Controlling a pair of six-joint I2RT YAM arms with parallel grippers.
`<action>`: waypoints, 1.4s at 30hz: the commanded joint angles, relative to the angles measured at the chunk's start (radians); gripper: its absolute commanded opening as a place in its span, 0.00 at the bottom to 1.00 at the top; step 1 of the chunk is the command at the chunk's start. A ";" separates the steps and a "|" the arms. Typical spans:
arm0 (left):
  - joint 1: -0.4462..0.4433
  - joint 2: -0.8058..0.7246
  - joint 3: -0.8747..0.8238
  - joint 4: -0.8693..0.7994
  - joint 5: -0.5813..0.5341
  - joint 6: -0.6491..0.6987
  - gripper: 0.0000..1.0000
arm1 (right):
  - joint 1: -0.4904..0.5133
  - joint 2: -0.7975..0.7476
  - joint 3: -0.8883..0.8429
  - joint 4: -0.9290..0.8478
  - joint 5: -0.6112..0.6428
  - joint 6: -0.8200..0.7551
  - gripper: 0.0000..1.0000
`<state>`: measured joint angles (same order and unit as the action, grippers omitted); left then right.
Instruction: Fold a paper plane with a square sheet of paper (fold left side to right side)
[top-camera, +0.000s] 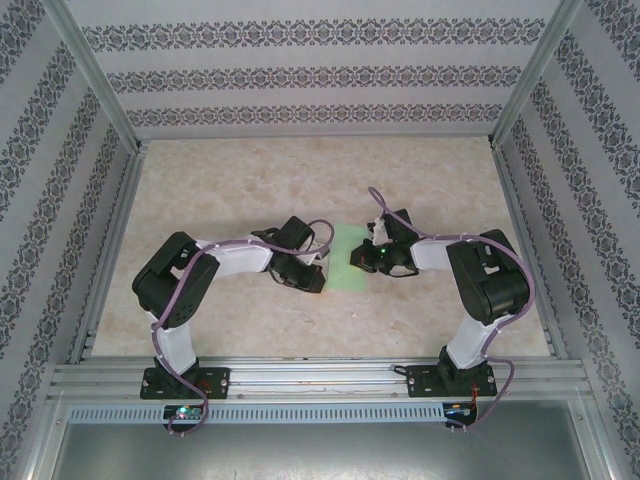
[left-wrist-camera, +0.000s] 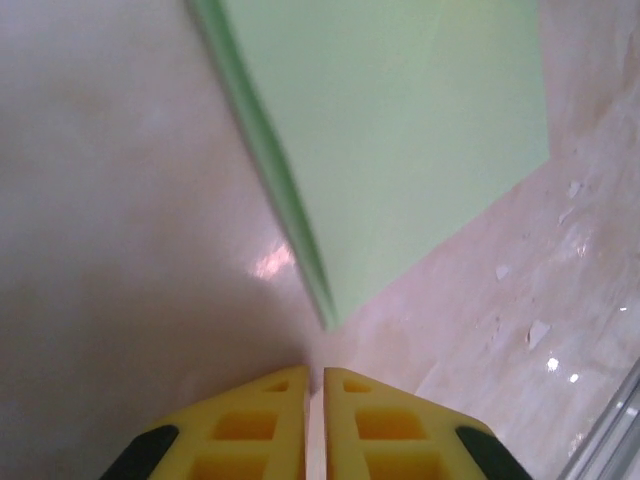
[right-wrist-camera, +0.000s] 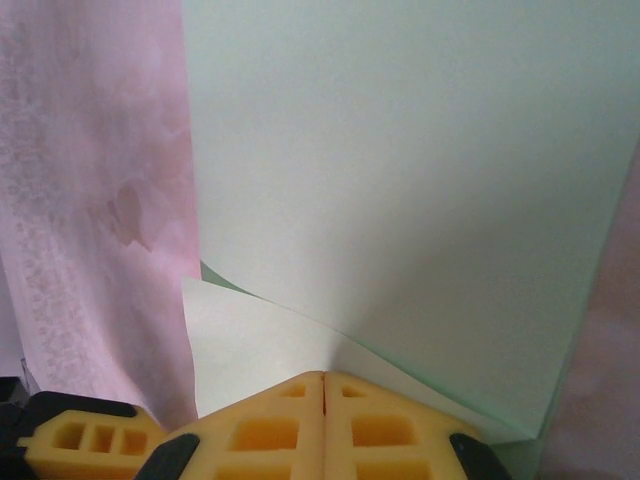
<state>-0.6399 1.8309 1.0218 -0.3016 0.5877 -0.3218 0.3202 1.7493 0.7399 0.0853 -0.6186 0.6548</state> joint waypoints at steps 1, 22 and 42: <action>0.034 -0.075 -0.003 -0.016 0.030 -0.020 0.22 | -0.010 -0.055 0.026 -0.050 0.034 -0.004 0.09; 0.100 0.141 0.180 0.175 0.139 -0.094 0.49 | -0.092 -0.361 -0.132 -0.046 0.143 -0.043 0.68; 0.100 0.148 0.182 0.253 0.180 -0.109 0.04 | -0.090 -0.315 -0.145 0.006 0.056 -0.021 0.65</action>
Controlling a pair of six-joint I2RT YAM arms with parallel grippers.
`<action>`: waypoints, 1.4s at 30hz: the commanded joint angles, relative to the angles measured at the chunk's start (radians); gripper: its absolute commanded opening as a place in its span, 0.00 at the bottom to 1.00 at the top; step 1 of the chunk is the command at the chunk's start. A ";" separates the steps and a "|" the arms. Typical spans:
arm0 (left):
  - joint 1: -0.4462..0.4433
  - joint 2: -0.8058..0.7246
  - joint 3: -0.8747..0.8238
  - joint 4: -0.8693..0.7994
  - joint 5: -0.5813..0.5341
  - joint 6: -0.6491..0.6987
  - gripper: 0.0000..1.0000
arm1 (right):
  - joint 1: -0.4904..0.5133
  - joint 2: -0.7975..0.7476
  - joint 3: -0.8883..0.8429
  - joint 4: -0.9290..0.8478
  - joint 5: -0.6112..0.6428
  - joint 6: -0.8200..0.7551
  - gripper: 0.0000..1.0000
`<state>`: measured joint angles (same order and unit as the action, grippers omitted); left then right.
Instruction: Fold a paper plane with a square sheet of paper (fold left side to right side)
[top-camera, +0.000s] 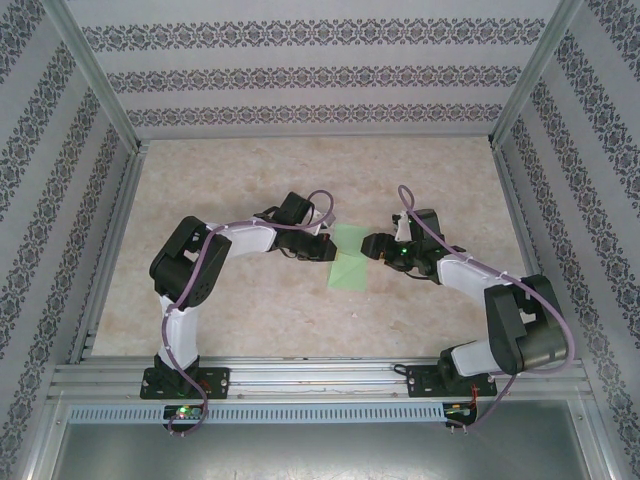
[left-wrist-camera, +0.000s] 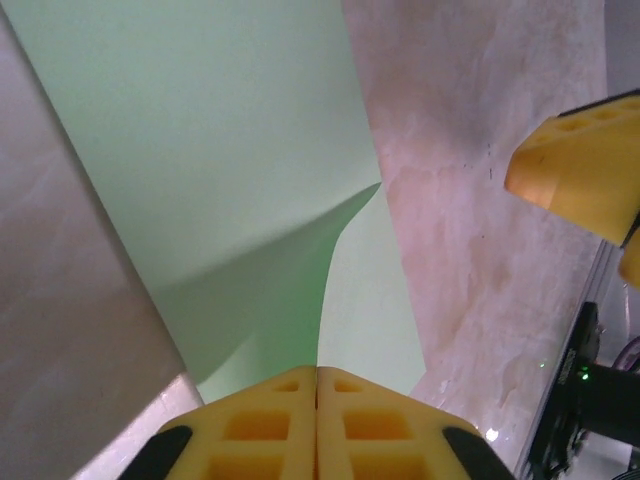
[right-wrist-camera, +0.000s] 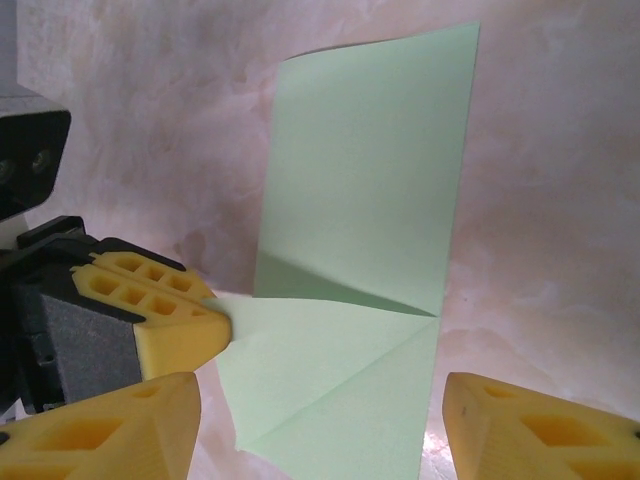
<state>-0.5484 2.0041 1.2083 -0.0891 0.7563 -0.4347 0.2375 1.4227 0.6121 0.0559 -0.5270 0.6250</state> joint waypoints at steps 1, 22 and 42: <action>0.008 -0.033 -0.011 0.045 0.007 0.001 0.02 | -0.006 0.014 -0.018 0.044 -0.041 0.013 0.65; 0.008 -0.196 -0.193 0.339 -0.048 -0.189 0.00 | 0.084 0.203 -0.048 0.513 -0.094 0.281 0.65; 0.009 -0.173 -0.194 0.283 -0.103 -0.156 0.13 | 0.090 0.263 -0.036 0.575 -0.087 0.312 0.06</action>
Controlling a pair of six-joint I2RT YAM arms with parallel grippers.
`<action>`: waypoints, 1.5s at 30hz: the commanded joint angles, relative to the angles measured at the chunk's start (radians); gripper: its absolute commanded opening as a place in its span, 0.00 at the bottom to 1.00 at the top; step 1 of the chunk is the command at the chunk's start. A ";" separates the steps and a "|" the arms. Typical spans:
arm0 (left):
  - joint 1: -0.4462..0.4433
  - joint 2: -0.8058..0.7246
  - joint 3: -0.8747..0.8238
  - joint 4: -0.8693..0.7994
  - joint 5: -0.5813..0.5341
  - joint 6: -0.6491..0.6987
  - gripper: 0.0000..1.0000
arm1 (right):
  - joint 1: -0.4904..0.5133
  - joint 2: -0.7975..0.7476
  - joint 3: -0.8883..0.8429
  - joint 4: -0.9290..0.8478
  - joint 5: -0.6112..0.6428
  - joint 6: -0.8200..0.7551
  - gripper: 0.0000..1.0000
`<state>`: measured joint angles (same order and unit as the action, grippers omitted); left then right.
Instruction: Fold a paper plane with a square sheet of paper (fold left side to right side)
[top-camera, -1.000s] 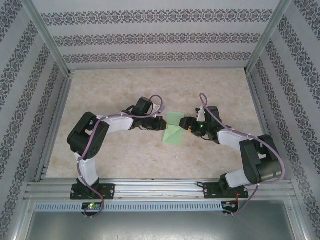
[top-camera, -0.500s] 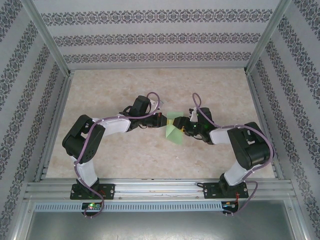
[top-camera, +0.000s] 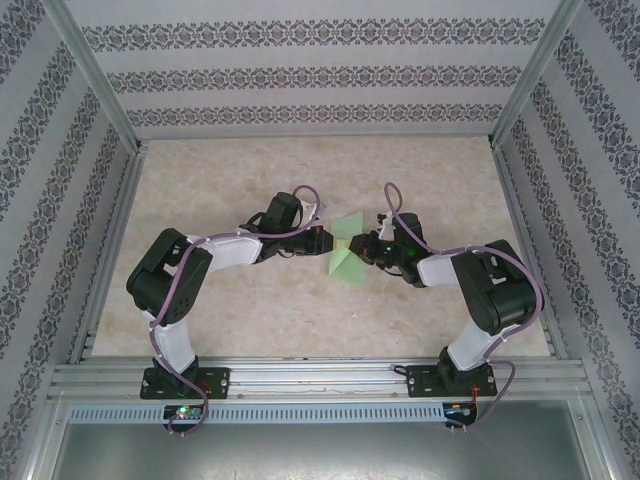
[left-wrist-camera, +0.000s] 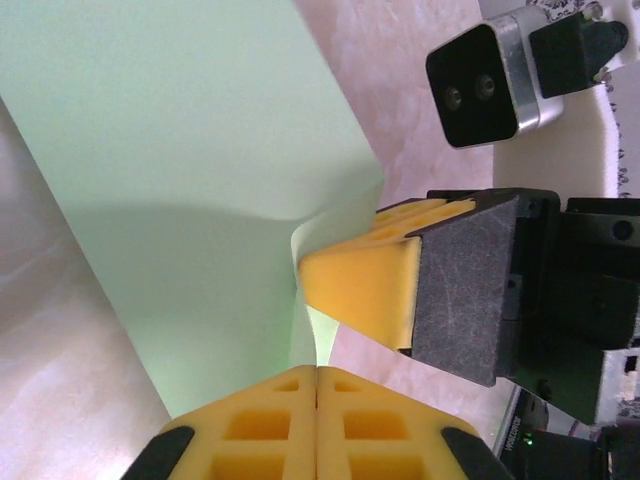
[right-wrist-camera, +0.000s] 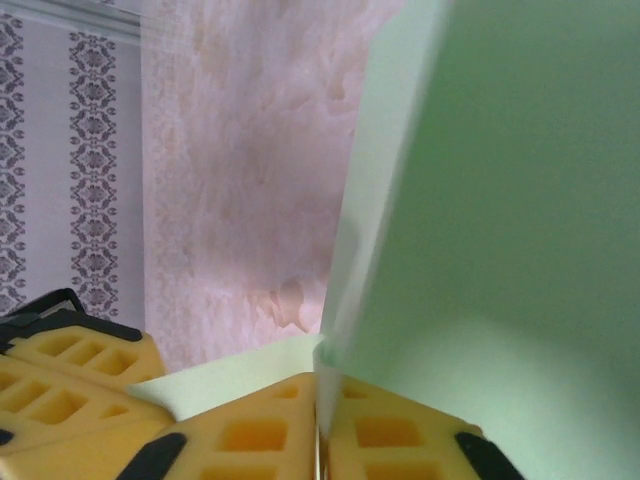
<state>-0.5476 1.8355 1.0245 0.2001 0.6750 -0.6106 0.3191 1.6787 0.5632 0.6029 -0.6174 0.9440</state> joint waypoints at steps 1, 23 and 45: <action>0.009 -0.012 -0.012 -0.014 -0.029 0.026 0.20 | 0.005 0.004 0.012 0.026 0.003 -0.008 0.04; 0.156 -0.519 -0.211 0.145 0.007 -0.155 0.92 | -0.081 -0.349 0.061 0.045 -0.067 -0.077 0.00; 0.106 -0.367 -0.174 0.737 0.123 -0.618 0.91 | 0.077 -0.388 0.263 0.104 0.014 -0.059 0.00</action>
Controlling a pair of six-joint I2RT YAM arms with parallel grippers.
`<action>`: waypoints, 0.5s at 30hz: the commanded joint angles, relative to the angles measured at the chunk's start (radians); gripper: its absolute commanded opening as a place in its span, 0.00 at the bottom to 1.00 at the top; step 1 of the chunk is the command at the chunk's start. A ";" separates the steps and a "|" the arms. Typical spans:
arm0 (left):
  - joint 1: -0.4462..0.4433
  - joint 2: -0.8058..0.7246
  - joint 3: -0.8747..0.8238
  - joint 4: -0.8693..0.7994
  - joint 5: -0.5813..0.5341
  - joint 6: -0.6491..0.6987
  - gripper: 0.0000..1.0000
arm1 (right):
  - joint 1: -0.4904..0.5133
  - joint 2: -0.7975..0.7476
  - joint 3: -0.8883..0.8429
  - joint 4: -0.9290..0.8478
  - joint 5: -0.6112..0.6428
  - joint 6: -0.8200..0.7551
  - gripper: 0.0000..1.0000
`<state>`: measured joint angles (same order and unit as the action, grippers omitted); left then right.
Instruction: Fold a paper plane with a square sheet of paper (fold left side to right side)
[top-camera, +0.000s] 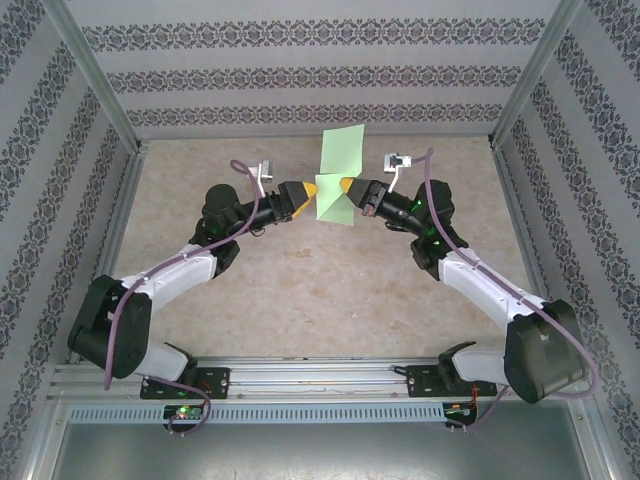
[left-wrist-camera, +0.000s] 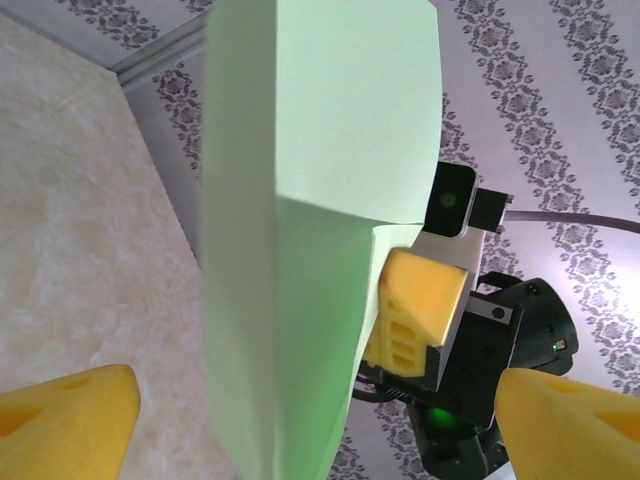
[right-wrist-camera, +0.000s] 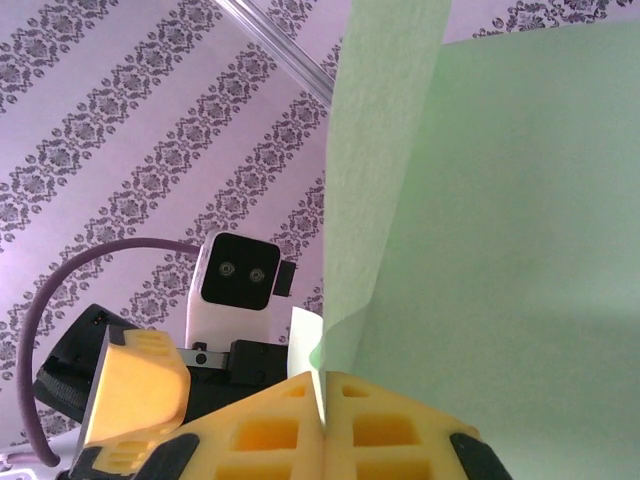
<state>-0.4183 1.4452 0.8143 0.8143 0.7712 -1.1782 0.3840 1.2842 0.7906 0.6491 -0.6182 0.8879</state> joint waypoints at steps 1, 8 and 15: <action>-0.026 0.035 0.044 0.139 0.034 -0.062 0.90 | 0.017 0.011 0.036 0.058 0.018 -0.001 0.00; -0.035 0.092 0.065 0.249 0.061 -0.131 0.72 | 0.028 0.027 0.024 0.079 0.031 0.014 0.01; -0.034 0.087 0.061 0.239 0.062 -0.118 0.49 | 0.026 0.022 0.009 0.077 0.046 0.017 0.10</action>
<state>-0.4450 1.5372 0.8478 0.9756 0.8120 -1.2953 0.4023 1.3048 0.7921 0.6804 -0.5846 0.8955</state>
